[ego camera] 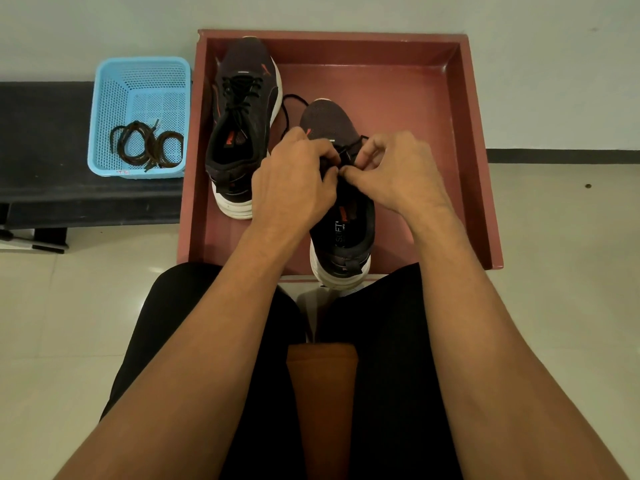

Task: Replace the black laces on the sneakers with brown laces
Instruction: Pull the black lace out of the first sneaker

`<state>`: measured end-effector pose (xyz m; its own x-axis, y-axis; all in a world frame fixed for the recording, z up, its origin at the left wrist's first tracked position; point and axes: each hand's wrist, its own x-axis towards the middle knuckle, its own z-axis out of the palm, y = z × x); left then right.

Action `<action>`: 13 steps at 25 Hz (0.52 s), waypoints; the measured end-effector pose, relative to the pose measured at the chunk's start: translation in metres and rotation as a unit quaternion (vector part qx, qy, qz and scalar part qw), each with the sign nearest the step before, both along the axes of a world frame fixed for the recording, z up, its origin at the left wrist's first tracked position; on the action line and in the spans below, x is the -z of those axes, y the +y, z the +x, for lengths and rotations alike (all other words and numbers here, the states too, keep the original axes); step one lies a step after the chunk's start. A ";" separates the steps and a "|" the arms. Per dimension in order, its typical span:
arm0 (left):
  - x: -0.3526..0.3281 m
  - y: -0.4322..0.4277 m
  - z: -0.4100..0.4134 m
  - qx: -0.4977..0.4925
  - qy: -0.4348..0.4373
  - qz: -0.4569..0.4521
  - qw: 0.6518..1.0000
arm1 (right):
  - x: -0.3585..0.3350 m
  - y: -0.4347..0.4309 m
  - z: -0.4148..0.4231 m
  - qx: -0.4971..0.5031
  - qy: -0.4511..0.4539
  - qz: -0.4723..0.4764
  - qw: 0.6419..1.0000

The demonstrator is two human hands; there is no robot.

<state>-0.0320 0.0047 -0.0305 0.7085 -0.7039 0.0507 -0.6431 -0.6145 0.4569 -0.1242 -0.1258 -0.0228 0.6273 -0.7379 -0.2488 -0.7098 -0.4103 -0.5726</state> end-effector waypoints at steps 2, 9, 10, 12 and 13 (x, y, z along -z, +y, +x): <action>0.003 -0.001 0.001 -0.011 -0.002 0.001 1.000 | 0.002 0.000 0.000 -0.014 0.014 0.017 1.000; 0.004 -0.005 -0.001 -0.008 0.002 -0.016 1.000 | 0.002 -0.001 -0.001 -0.016 0.004 0.029 0.999; 0.004 -0.006 -0.001 -0.010 -0.001 -0.010 1.000 | 0.002 -0.001 -0.001 -0.017 0.003 0.027 0.999; 0.003 -0.006 -0.002 -0.016 -0.010 -0.002 1.000 | 0.003 -0.001 0.000 -0.013 -0.004 0.023 1.000; 0.003 -0.007 -0.002 -0.019 -0.021 -0.001 1.000 | 0.003 0.000 0.000 -0.010 -0.006 0.022 1.000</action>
<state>-0.0342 -0.0020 -0.0332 0.7322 -0.6761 0.0818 -0.6374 -0.6380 0.4321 -0.1242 -0.1263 -0.0263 0.6452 -0.7134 -0.2735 -0.6943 -0.3981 -0.5995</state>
